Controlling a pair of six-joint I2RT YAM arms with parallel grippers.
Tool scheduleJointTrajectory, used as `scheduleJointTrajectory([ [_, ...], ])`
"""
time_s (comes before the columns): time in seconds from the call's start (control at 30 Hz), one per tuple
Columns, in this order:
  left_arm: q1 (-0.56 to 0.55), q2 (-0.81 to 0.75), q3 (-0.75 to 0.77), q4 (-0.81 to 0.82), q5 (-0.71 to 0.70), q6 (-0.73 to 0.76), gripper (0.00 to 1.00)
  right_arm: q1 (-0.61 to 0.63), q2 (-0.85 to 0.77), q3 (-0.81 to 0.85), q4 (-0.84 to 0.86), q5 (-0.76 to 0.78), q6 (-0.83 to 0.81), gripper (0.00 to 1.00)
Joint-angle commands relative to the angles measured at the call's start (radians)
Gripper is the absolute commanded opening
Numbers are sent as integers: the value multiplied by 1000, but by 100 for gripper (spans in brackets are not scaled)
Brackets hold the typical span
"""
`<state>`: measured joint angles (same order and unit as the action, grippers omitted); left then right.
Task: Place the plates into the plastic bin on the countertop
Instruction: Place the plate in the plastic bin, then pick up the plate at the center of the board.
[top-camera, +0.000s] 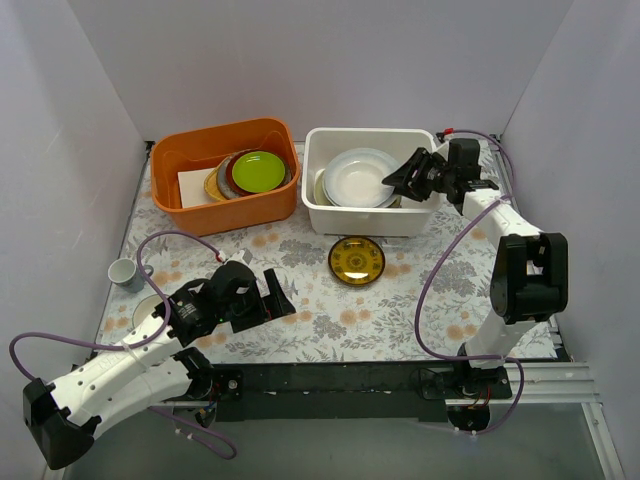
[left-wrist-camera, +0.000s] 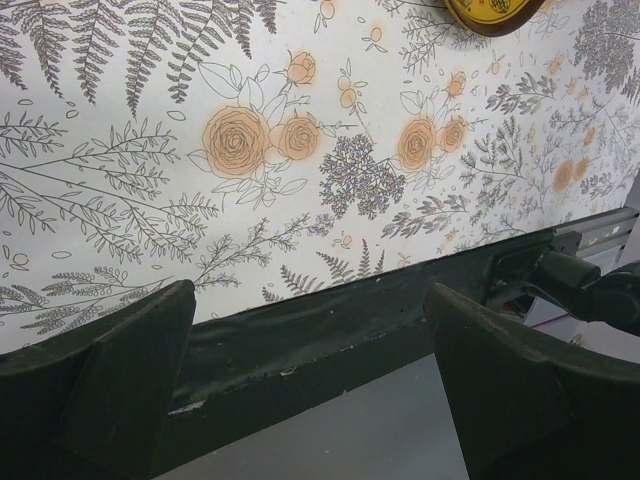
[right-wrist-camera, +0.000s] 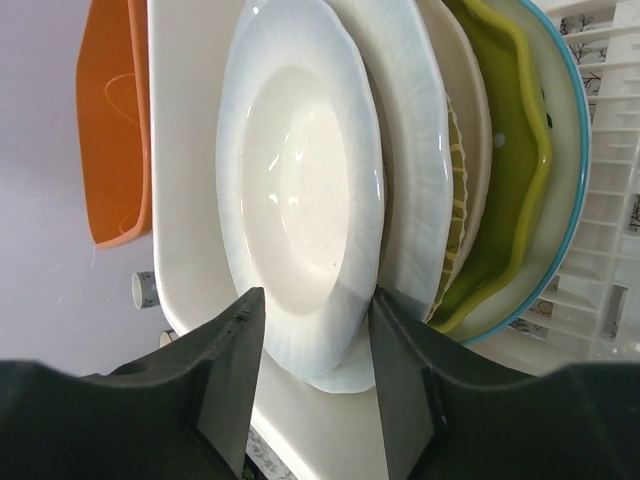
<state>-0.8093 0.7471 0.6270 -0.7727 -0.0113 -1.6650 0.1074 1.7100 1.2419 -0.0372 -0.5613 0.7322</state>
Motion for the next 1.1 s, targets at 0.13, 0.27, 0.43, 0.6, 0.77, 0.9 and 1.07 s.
scheduleJointTrajectory([
  [0.13,-5,27,36,47,-21,5,98,-51,-93,8,-36,-5,-69,59],
  [0.27,-5,67,48,76,-16,8,98,-74,-162,-7,-58,1,-93,63],
  [0.43,-13,104,60,122,-22,2,98,-92,-236,11,-104,-11,-119,71],
  [0.6,-21,103,60,150,-65,-27,98,-97,-308,54,-181,-60,-134,72],
  [0.77,-21,103,22,222,-67,-64,98,-97,-423,-7,-224,-84,-158,73],
  [0.9,-22,121,-19,292,-65,-107,95,-98,-538,-110,-233,-103,-162,73],
  [1.07,-22,179,-49,389,-52,-124,92,-97,-714,-248,-274,-107,-172,74],
])
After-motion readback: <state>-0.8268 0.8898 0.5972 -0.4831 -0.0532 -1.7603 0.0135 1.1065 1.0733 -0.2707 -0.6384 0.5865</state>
